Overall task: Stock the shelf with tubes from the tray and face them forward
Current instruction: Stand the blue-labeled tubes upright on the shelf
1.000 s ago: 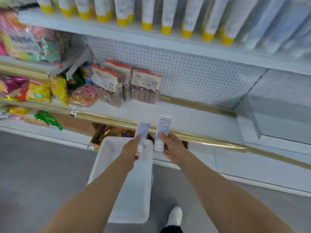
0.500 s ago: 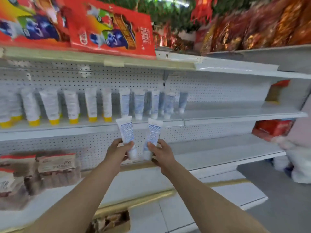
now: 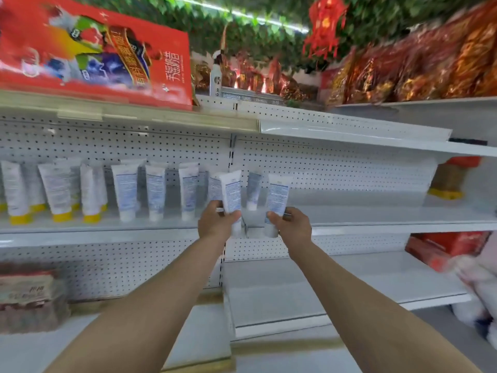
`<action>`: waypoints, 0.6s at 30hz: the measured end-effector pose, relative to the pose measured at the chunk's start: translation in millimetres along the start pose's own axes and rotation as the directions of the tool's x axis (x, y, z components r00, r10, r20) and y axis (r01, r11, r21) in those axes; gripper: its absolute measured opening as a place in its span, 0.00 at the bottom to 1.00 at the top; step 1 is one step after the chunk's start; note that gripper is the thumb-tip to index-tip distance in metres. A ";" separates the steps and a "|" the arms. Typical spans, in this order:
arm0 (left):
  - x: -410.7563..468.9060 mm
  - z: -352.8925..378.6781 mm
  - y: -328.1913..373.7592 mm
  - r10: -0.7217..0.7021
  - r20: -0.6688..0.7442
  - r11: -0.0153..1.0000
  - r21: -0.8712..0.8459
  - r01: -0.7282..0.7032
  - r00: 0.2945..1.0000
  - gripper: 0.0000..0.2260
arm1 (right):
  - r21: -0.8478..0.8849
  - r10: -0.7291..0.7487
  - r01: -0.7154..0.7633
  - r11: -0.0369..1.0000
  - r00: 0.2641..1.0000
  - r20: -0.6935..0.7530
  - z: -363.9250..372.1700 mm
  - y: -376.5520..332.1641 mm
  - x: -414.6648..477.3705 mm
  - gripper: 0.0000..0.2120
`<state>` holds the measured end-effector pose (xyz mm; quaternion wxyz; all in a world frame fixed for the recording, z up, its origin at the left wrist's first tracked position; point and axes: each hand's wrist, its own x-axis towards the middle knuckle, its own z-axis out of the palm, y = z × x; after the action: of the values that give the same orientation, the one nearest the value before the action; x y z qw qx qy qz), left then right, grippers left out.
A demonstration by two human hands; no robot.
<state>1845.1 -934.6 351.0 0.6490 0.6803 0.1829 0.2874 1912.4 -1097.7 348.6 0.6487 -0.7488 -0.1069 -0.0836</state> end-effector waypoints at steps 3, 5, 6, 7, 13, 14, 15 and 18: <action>14.6 18.1 -0.5 0.061 -0.083 0.993 0.106 -0.052 0.995 0.14 | -0.028 -0.025 0.025 0.999 1.000 0.008 1.8 5.7 24.5 0.10; 23.0 29.0 0.0 0.095 -0.117 0.985 0.155 -0.077 0.989 0.14 | -0.040 -0.040 0.041 0.998 0.999 0.008 5.0 10.3 37.5 0.11; 27.1 34.6 -0.3 0.106 -0.132 0.981 0.177 -0.082 0.986 0.14 | -0.045 -0.043 0.043 0.998 0.999 0.009 7.0 13.8 44.1 0.11; 30.7 40.1 -0.9 0.115 -0.148 0.976 0.201 -0.084 0.982 0.13 | -0.051 -0.043 0.044 0.998 0.999 0.011 8.8 16.8 49.9 0.11; 49.7 65.3 -11.8 0.147 -0.240 0.934 0.354 -0.054 0.960 0.12 | -0.081 -0.052 0.054 0.995 0.998 0.028 17.8 32.0 84.8 0.11; 53.4 67.5 -14.5 0.156 -0.251 0.926 0.375 -0.052 0.955 0.12 | -0.084 -0.060 0.062 0.995 0.998 0.031 20.1 34.0 89.7 0.11; 57.0 69.1 -17.0 0.168 -0.261 0.916 0.398 -0.053 0.951 0.13 | -0.085 -0.068 0.070 0.994 0.997 0.033 22.6 35.8 94.1 0.11; 64.5 72.8 -25.5 0.193 -0.280 0.881 0.471 -0.040 0.941 0.14 | -0.092 -0.080 0.084 0.992 0.996 0.043 29.6 40.7 103.7 0.12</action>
<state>1943.6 -948.9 336.2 0.4132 0.7684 0.3059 0.3810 2022.8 -1068.5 332.9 0.6067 -0.7748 -0.1463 -0.1006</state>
